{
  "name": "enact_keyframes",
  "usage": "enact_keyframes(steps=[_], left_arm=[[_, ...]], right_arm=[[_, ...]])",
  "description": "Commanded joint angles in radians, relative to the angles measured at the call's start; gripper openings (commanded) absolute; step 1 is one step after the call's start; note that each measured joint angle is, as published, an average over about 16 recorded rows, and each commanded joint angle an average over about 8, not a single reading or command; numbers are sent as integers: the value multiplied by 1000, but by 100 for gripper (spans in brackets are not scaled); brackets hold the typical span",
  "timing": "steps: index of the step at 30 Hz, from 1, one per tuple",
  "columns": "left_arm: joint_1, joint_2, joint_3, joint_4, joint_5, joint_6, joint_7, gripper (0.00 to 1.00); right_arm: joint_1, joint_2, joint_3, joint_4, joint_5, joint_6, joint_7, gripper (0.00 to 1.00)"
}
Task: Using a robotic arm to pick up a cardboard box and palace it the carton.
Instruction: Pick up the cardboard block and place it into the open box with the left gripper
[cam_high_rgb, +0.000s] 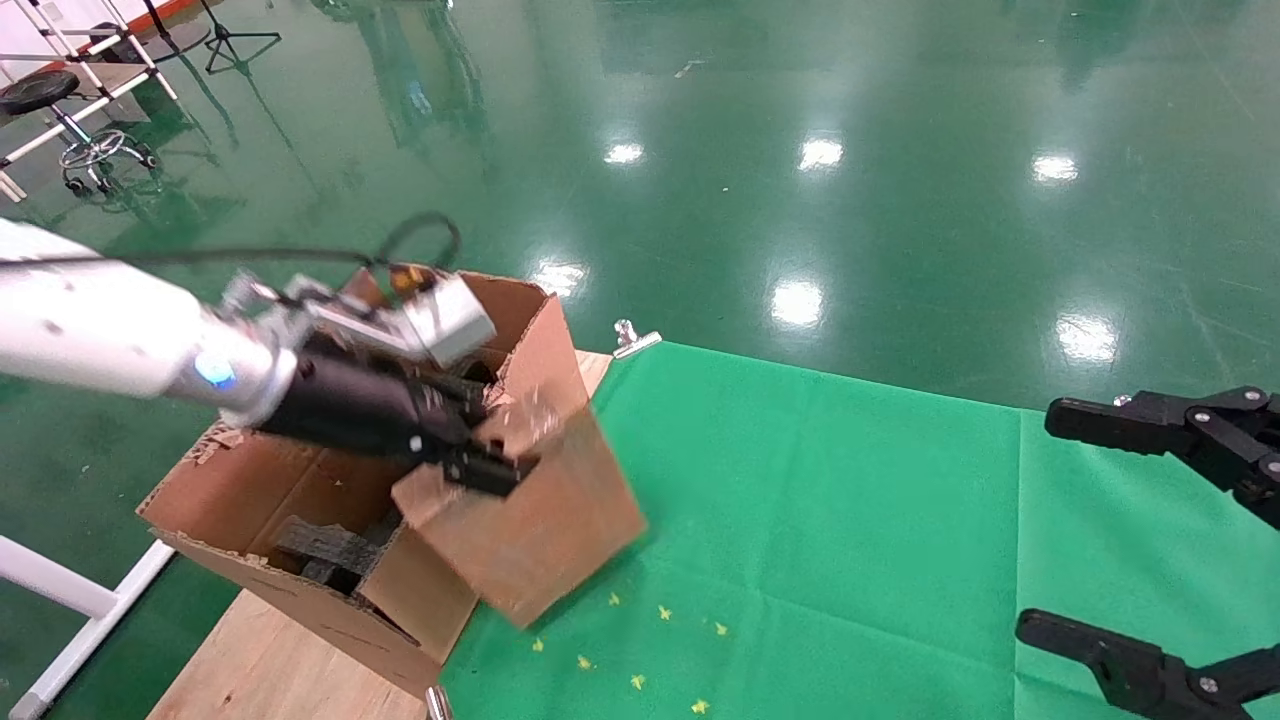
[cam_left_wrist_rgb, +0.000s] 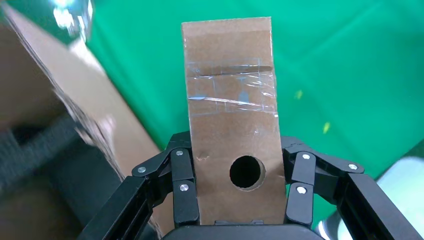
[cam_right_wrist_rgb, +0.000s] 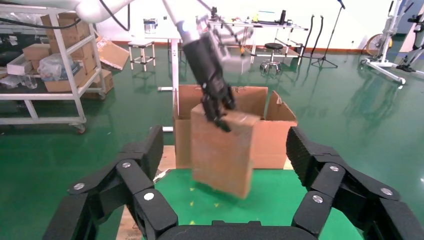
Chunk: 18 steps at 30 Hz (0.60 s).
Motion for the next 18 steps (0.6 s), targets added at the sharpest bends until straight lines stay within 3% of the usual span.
enact_keyframes(steps=[1, 8, 14, 18], left_arm=[[-15, -8, -21, 23, -40, 0, 28, 0], [-181, -47, -74, 189, -125, 37, 173, 0], [-362, -79, -51, 352, -13, 28, 326, 0], [-428, -81, -8, 479, 97, 17, 426, 0]], right_arm=[[0, 0, 0, 0, 0, 0, 0, 100], [0, 0, 0, 0, 0, 0, 0, 100], [0, 0, 0, 0, 0, 0, 0, 100], [0, 0, 0, 0, 0, 0, 0, 100]])
